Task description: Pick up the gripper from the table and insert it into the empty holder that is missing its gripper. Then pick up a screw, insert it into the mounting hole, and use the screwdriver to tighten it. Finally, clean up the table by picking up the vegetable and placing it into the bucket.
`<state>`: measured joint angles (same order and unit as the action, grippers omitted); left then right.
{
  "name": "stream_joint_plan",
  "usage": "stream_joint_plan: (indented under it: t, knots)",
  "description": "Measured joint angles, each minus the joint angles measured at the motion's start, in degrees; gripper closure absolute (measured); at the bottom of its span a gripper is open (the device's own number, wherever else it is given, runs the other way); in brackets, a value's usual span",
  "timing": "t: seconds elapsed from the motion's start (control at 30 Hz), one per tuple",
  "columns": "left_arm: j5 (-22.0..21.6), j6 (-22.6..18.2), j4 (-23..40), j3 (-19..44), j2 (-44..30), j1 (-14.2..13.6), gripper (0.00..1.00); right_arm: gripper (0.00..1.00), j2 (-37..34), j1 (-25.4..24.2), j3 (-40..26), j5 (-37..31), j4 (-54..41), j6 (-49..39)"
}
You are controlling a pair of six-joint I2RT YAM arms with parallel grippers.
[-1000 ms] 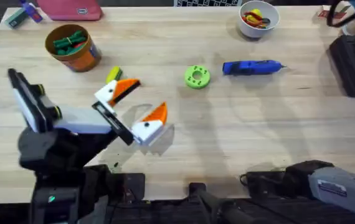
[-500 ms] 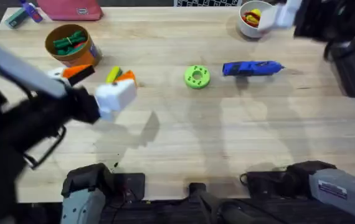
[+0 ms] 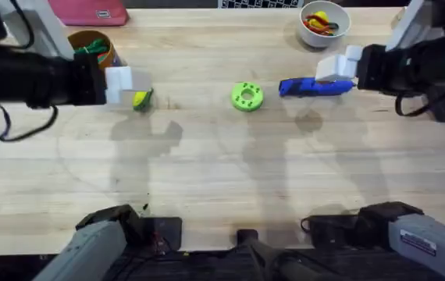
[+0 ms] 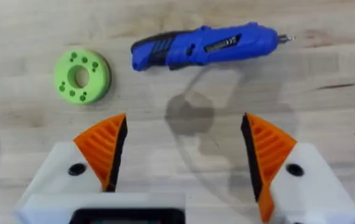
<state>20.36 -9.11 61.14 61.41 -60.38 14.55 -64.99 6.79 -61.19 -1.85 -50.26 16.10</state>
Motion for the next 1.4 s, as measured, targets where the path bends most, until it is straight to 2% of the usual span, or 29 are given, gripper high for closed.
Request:
stream_joint_plan:
  t: [0.13,0.3,0.47,0.67,0.87,1.0,1.03,1.13,1.17,1.2,1.23,1.4]
  knots:
    - [-7.7,-1.8,3.9,5.2,-7.1,-1.8,0.015,0.01,0.0,0.0,0.0,0.1,-1.0,0.0]
    - [-13.0,-3.2,1.1,6.9,-17.5,-4.5,0.015,0.01,0.0,0.0,0.0,0.2,-1.5,-0.3]
    - [-15.9,-4.2,-4.1,6.9,-27.5,-6.9,0.015,0.01,0.0,0.0,0.0,0.2,-2.7,-0.7]
    - [-17.7,-4.8,-9.9,6.9,-36.2,-9.1,0.015,0.01,0.0,0.0,0.0,0.2,-2.9,-0.9]
    - [-18.5,-5.0,-14.8,6.9,-42.3,-10.2,0.015,0.01,0.0,0.0,0.0,0.2,-2.9,-0.9]
    - [-18.3,-5.1,-15.8,7.1,-43.9,-10.3,0.015,0.01,0.0,0.0,0.0,0.2,-2.9,-0.9]
    - [-17.8,-5.1,-15.8,7.1,-43.9,-10.5,0.22,0.009,0.0,0.0,0.0,0.2,-2.8,-0.9]
    - [-17.6,-5.1,-16.2,7.1,-44.0,-10.9,0.703,0.009,0.0,0.0,0.0,0.2,-2.6,-0.9]
    - [-17.6,-5.1,-16.2,7.3,-44.0,-11.0,0.856,0.009,0.0,0.0,0.0,0.2,-2.7,-0.9]
    - [-17.5,-5.3,-16.2,7.5,-44.0,-11.0,0.95,0.009,0.0,0.0,0.0,0.2,-2.6,-0.9]
    - [-17.5,-5.3,-16.1,7.6,-44.0,-11.1,0.976,0.009,0.0,0.0,0.0,0.2,-2.5,-0.9]
    - [-17.4,-3.7,-14.3,9.0,-44.8,-11.1,0.971,0.01,0.0,0.0,0.0,0.2,-1.9,-0.9]
